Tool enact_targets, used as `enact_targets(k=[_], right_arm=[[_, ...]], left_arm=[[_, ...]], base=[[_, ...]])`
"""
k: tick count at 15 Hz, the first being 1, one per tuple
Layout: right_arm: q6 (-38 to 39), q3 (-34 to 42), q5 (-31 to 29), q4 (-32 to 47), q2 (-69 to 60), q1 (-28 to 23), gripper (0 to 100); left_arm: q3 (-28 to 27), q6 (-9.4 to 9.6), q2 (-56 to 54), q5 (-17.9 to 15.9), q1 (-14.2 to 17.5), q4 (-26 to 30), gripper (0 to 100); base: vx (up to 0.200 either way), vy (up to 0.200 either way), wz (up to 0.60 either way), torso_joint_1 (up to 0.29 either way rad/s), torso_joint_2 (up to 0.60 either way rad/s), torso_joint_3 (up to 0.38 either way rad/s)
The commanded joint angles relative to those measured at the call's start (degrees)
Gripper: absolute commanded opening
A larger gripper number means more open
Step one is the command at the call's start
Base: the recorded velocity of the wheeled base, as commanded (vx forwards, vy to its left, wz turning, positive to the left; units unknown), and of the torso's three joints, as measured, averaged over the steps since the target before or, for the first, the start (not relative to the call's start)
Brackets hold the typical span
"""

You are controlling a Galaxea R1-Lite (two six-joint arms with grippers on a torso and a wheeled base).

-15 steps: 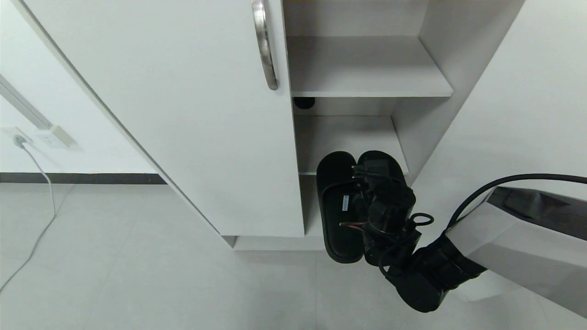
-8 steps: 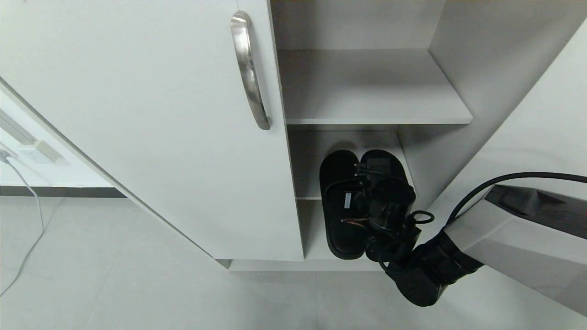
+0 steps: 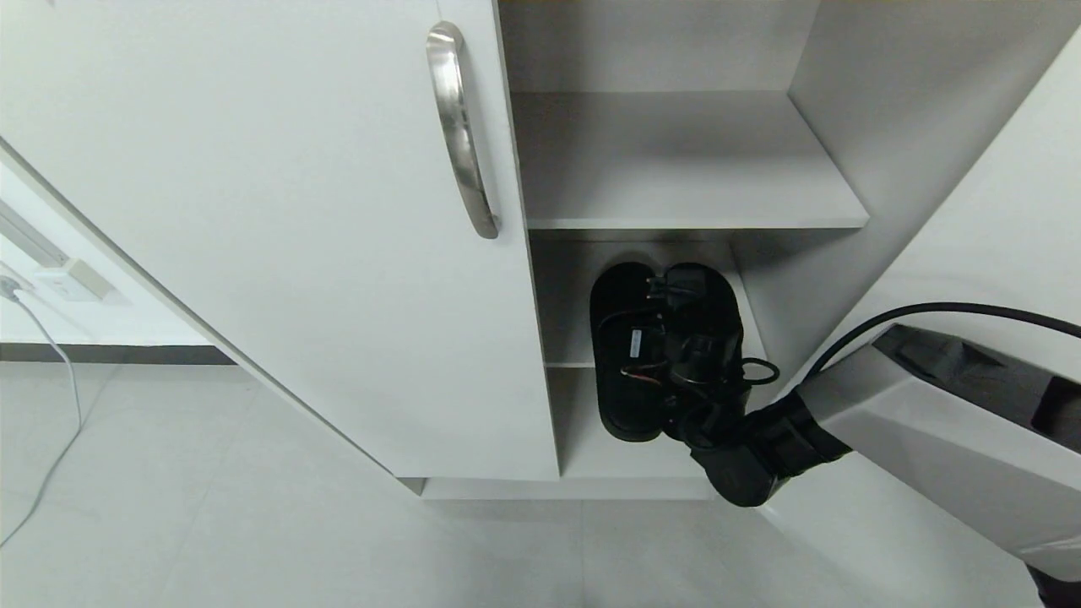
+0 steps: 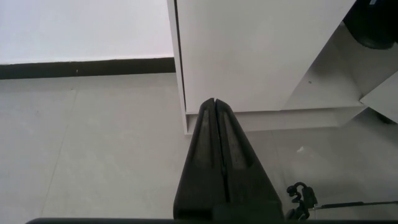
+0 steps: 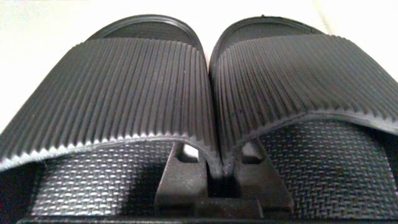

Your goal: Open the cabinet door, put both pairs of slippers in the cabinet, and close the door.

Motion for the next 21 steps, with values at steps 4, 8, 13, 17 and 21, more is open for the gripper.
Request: enact_targets(k=[4,8,13,17,21], right_arm=[[4.9,-9.6,3.4,12.0,1.2,-2.9,0],[4.8,-16.8,4.0,17.3,2.3,-3.5,0],[4.8,-24.6,4.0,22.3,5.6,-4.3,0],[4.5,-29.0,4.0,24.6,7.8,-4.3,0],[4.4,-28.8,4.0,24.9,7.9,-4.4,0]], left_arm=[[0.0,-0.01,0.1,0.0,0.0,0.0,0],[0.0,-0.01,0.1,0.0,0.0,0.0,0],[0.0,-0.01,0.1,0.0,0.0,0.0,0],[0.0,-0.01,0.1,0.0,0.0,0.0,0],[0.0,-0.1,0.1,0.0,0.0,0.0,0]], base=[[0.0,0.0,0.0,0.0,0.0,0.0],[0.0,0.0,0.0,0.0,0.0,0.0],[0.0,0.0,0.0,0.0,0.0,0.0],[0.0,0.0,0.0,0.0,0.0,0.0],[0.0,0.0,0.0,0.0,0.0,0.0]])
